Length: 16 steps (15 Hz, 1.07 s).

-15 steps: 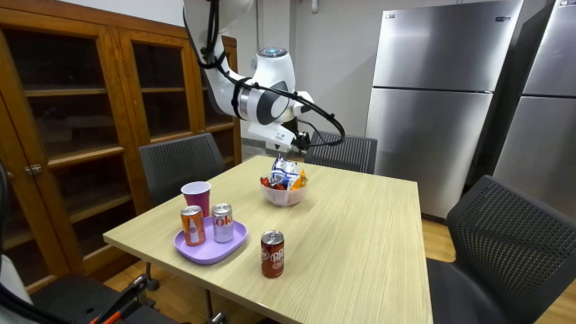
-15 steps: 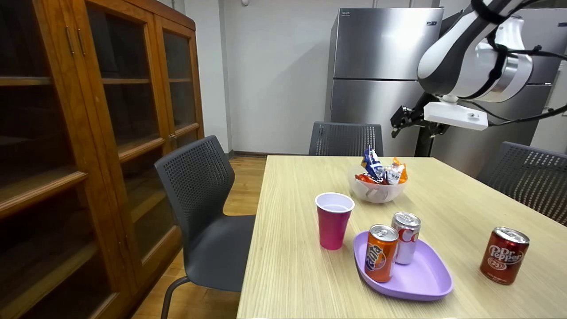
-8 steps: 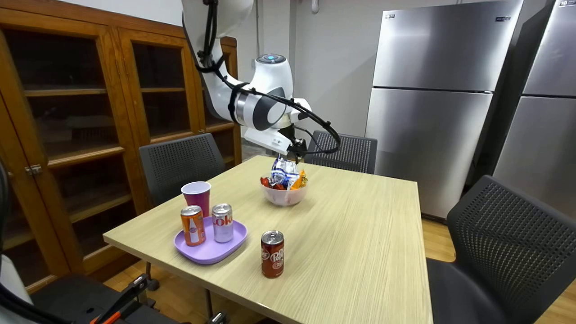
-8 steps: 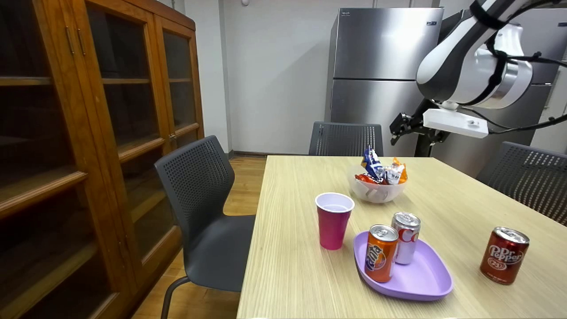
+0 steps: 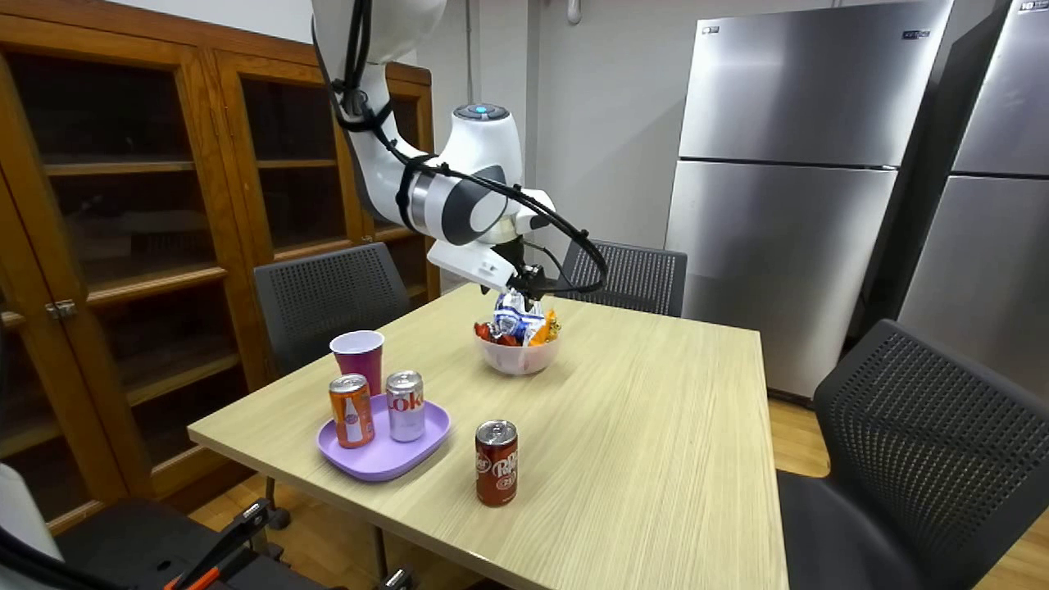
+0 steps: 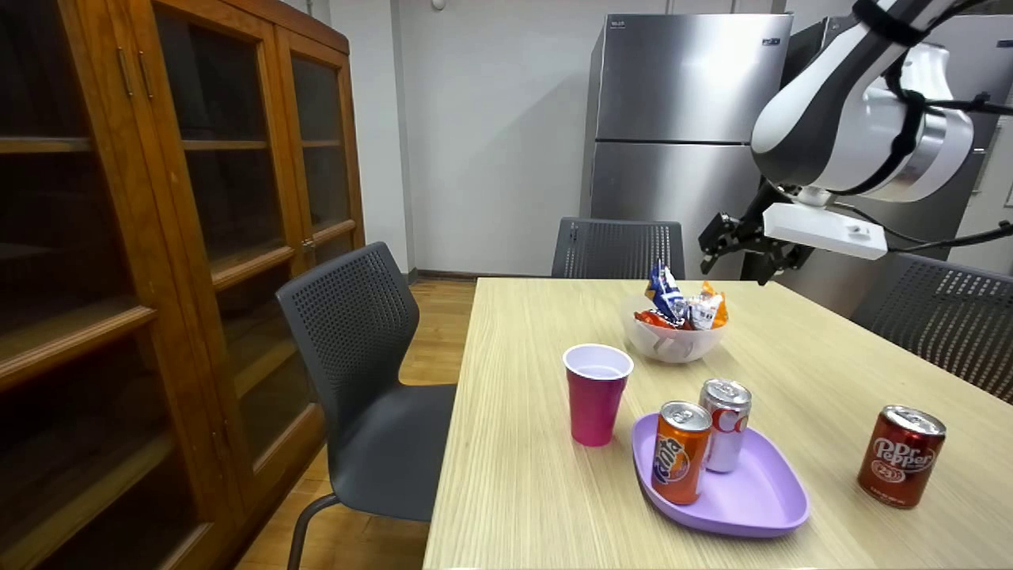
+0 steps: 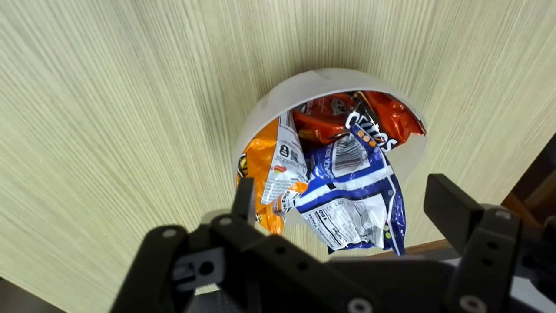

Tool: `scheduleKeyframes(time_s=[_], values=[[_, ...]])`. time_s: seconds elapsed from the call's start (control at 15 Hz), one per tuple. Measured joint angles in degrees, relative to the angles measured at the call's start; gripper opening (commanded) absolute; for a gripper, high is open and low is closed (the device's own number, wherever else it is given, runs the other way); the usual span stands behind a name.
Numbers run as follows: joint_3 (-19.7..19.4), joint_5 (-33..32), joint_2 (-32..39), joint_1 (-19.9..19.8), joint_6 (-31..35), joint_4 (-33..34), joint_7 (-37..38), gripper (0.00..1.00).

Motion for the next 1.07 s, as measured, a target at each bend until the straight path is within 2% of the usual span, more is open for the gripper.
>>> scheduleKeyframes(time_s=[0.53,1.07], values=[[0.2,0.0,-5.7,-2.3,-0.9,-8.8,-0.1,1.00],[-4.0,-0.4,-10.3,-2.5,-3.1,-14.8,-0.1,1.00]])
